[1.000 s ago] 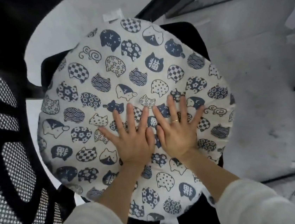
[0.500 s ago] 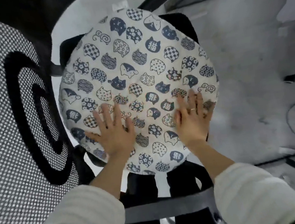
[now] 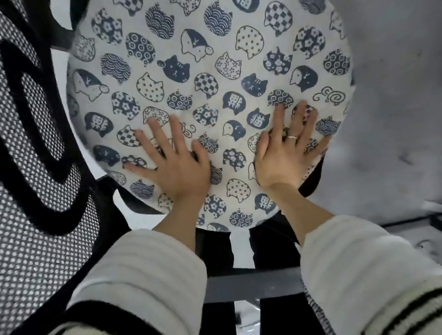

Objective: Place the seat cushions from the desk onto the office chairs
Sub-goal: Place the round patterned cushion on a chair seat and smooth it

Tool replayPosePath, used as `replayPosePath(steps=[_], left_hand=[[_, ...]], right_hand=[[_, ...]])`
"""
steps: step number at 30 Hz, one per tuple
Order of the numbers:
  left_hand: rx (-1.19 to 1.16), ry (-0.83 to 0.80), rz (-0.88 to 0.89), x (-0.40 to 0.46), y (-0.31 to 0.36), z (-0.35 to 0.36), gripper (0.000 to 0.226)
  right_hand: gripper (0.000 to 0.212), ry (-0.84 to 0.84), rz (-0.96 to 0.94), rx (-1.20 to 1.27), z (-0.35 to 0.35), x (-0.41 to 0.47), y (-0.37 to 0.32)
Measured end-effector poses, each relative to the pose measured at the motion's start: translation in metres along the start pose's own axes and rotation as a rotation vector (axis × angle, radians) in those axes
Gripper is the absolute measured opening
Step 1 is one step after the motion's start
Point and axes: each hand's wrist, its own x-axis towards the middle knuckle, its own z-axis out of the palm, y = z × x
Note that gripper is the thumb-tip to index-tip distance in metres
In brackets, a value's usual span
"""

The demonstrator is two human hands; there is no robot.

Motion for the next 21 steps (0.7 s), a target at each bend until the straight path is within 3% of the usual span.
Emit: replayPosePath(steps=[4, 7, 14, 21], left_hand=[[-0.047, -0.154, -0.039, -0.039, 0.016, -0.009, 0.057], [-0.029, -0.205, -0.013, -0.058, 0.021, 0.001, 0.055], [-0.022, -0.024, 0.074, -0.046, 0.015, 0.039, 0.062], [0.080, -0.338, 0.066, -0.045, 0.017, 0.002, 0.058]], right_hand=[[0.057, -0.106, 0.059, 0.087, -0.011, -0.027, -0.009], [0.058, -0.083, 0.062, 0.101, -0.004, -0.046, -0.014], [0.060, -0.001, 0.040, 0.070, 0.037, -0.038, -0.015], [0.062, -0.262, -0.006, 0.036, -0.004, -0.038, -0.011]])
